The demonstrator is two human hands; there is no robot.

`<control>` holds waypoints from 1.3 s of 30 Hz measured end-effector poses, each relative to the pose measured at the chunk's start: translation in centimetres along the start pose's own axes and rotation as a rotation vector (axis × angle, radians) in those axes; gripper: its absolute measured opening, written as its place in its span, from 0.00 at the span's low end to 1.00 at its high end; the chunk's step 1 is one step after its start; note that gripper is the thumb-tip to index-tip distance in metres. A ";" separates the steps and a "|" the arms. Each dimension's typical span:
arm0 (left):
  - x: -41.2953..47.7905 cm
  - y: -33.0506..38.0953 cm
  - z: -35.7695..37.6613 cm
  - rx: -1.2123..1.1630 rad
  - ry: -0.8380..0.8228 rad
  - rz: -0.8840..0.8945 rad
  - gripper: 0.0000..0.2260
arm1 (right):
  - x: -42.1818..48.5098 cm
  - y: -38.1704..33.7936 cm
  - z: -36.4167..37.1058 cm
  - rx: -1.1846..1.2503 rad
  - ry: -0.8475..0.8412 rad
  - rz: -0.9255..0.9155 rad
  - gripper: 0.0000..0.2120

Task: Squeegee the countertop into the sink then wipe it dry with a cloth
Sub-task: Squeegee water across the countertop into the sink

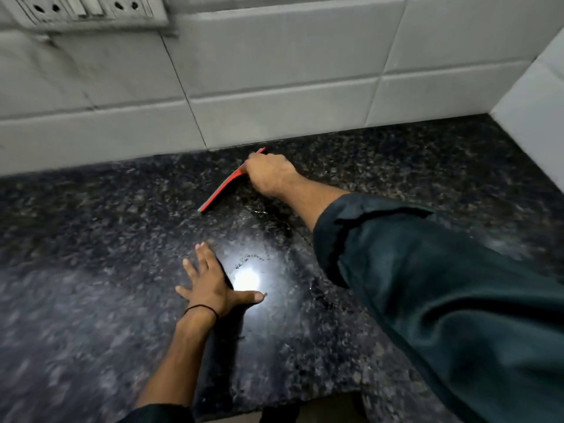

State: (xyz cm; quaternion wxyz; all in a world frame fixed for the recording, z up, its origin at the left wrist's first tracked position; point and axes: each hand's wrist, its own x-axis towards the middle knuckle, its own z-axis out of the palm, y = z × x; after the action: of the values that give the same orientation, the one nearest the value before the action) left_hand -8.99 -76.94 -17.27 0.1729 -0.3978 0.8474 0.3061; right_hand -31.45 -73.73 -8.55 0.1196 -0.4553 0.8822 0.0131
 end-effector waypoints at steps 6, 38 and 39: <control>-0.4 0.6 -0.3 0.110 -0.041 -0.016 0.69 | -4.7 2.3 -1.0 -0.089 -0.087 -0.060 0.18; -6.8 3.9 5.2 0.299 -0.077 0.221 0.61 | -26.2 14.6 0.1 0.125 -0.024 0.263 0.21; -6.1 4.5 5.2 0.319 -0.094 0.221 0.61 | -24.0 14.7 0.5 0.124 -0.022 0.268 0.22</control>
State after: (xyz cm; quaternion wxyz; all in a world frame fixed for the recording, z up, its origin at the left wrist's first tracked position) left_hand -8.41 -67.82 -16.18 0.2386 -0.2550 0.9147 0.2033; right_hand -29.87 -45.88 -4.95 0.1542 -0.3251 0.9328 -0.0204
